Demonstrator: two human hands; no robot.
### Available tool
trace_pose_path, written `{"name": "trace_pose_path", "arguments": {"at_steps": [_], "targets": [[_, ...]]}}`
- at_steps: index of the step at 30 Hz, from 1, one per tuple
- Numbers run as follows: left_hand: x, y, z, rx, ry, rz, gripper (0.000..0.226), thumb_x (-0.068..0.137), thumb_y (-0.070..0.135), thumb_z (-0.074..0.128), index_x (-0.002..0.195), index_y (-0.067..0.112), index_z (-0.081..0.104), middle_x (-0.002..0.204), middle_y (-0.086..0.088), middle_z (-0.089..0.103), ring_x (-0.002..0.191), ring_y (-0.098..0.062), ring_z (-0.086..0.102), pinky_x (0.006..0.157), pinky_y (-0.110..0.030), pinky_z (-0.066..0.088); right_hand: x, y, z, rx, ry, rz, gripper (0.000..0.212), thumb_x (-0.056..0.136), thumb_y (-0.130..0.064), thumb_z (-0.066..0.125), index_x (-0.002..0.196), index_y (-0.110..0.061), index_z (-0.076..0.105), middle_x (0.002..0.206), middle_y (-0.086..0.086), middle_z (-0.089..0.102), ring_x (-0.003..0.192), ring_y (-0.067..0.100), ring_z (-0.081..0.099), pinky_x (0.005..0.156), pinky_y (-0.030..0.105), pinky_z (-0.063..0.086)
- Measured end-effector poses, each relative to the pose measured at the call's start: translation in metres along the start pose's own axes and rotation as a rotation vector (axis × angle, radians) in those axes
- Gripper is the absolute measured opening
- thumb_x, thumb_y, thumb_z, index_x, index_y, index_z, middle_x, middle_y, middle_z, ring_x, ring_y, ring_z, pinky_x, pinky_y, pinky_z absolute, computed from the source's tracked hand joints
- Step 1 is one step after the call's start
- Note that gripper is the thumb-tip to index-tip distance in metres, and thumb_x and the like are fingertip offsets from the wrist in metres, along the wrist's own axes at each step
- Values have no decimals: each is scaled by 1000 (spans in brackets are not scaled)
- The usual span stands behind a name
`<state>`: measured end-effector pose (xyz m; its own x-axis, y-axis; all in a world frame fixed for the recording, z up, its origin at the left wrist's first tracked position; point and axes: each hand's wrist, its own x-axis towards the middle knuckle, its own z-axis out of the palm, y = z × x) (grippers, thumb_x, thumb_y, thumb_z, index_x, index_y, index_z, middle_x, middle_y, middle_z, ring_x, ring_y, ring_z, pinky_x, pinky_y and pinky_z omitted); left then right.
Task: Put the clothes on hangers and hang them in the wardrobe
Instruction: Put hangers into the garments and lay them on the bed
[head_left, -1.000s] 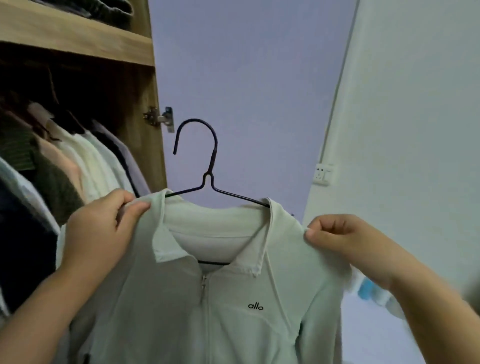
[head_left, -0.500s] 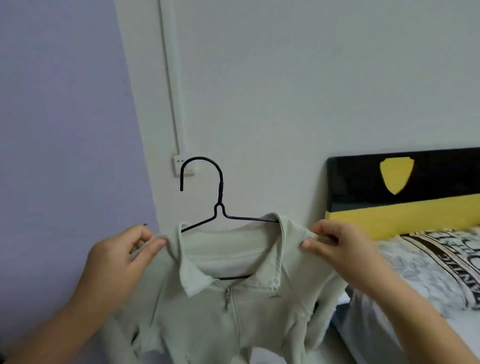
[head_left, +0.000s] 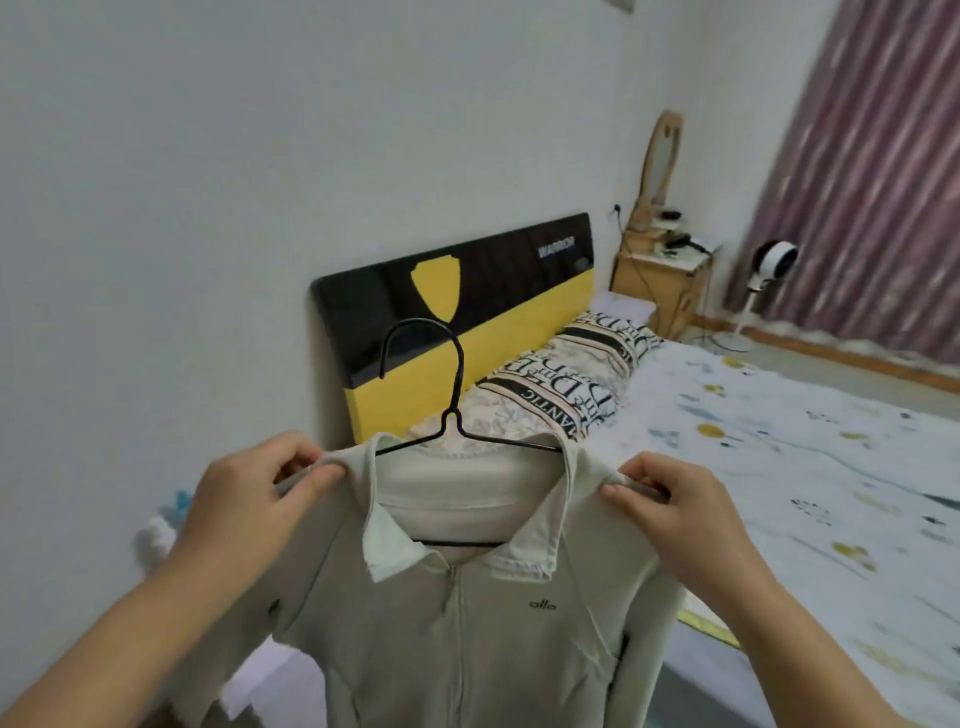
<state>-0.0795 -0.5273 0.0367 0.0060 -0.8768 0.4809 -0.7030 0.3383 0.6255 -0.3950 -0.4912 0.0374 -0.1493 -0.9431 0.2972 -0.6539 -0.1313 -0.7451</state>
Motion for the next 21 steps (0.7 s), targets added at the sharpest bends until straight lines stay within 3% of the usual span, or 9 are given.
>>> {"name": "trace_pose_path", "arguments": {"at_steps": [5,8,11,13,15,21], "targets": [[31,55,95,-51,-148,92,28,77,16,72,60,29,54,70,11,61,65,-5,54,54,-17,35,-3,67,-69,-45,121,139,25,80,-18,70,57,-21,58,47,-13,50,53,0,45,50,17,32],[43,93,148,-65,-221,143,22,77,14,72,65,25,57,60,6,58,61,-7,52,56,-26,36,-4,106,-109,-65,165,209,24,81,-19,69,59,-18,59,50,-8,49,51,3,43,50,19,29],[52,123,200,-85,-284,165,18,78,16,71,67,23,59,64,3,59,64,-11,53,55,-25,35,-3,143,-144,-79,212,275,24,80,-18,69,59,-17,59,48,-10,48,51,5,41,52,24,28],[57,140,233,-100,-324,182,21,78,18,71,67,28,56,67,2,60,66,-9,53,56,-23,36,-2,165,-163,-89,234,316,27,80,-17,70,57,-18,57,48,-14,49,52,7,39,53,25,27],[63,153,264,-108,-377,191,15,79,19,71,70,22,60,68,1,61,67,-6,51,57,-20,35,-1,187,-178,-95,247,359,31,80,-16,70,55,-19,53,46,-14,47,53,10,37,53,26,25],[96,180,362,-124,-544,202,12,82,24,67,77,15,63,71,-1,62,71,-13,54,61,-22,37,20,254,-206,-110,282,505,21,82,-16,68,66,-5,61,57,0,44,56,12,38,53,26,25]]}}
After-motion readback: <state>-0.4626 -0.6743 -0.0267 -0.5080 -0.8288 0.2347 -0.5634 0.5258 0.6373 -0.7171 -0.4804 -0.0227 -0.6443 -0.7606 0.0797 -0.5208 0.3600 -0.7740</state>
